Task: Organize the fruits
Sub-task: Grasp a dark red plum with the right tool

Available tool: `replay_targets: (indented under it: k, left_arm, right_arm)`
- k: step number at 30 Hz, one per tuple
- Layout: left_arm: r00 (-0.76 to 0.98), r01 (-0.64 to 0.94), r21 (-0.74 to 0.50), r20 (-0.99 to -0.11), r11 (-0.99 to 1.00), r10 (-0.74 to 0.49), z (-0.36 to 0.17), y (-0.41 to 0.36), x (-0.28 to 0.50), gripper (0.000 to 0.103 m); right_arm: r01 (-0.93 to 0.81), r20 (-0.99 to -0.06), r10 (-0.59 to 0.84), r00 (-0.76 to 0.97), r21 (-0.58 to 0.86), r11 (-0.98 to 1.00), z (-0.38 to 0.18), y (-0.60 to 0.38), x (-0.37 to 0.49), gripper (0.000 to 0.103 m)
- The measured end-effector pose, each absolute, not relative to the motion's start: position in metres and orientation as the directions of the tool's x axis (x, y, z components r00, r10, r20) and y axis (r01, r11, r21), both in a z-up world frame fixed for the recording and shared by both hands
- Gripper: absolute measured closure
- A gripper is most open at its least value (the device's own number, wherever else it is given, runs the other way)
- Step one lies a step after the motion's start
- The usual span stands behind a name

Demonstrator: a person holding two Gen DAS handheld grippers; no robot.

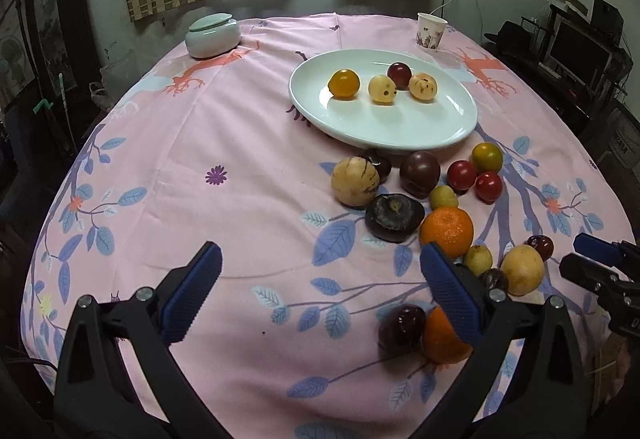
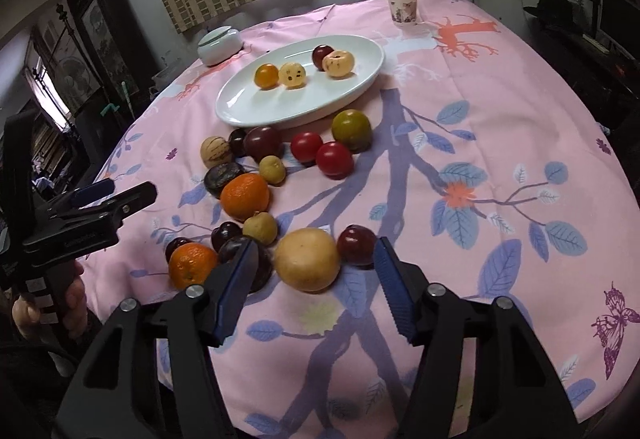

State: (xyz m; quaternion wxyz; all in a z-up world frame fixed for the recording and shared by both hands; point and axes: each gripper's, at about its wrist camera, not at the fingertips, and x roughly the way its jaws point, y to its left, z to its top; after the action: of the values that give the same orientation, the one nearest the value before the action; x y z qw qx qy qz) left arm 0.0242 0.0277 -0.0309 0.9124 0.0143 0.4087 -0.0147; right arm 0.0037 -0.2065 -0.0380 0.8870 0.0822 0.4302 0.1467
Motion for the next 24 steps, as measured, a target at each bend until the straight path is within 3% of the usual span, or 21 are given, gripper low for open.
replay_targets:
  k: [5, 12, 13, 14, 24]
  left_arm:
    - [0.649, 0.038, -0.003, -0.761, 0.999, -0.027, -0.035, 0.03, 0.022, 0.002]
    - [0.635, 0.043, -0.021, -0.772, 0.999, -0.044, -0.039, 0.029, 0.025, 0.002]
    - [0.632, 0.047, -0.021, -0.773, 0.999, -0.046, -0.04, 0.028, 0.026, 0.002]
    - [0.63, 0.051, -0.021, -0.775, 0.998, -0.049, -0.041, 0.027, 0.026, 0.002]
    - [0.603, 0.035, -0.063, -0.795, 0.997, -0.071, -0.045, 0.033, 0.04, 0.002]
  right_arm:
    - [-0.131, -0.764, 0.278, 0.582, 0.249, 0.959, -0.05, -0.22, 0.015, 0.059]
    - [-0.125, -0.779, 0.327, 0.536, 0.31, 0.942, -0.073, -0.225, 0.036, 0.062]
    - [-0.133, -0.772, 0.341, 0.536, 0.322, 0.937, -0.074, -0.224, 0.039, 0.071]
    - [-0.147, -0.766, 0.356, 0.535, 0.331, 0.932, -0.073, -0.222, 0.04, 0.073]
    - [-0.15, -0.724, 0.314, 0.614, 0.284, 0.947, -0.039, -0.22, 0.027, 0.073]
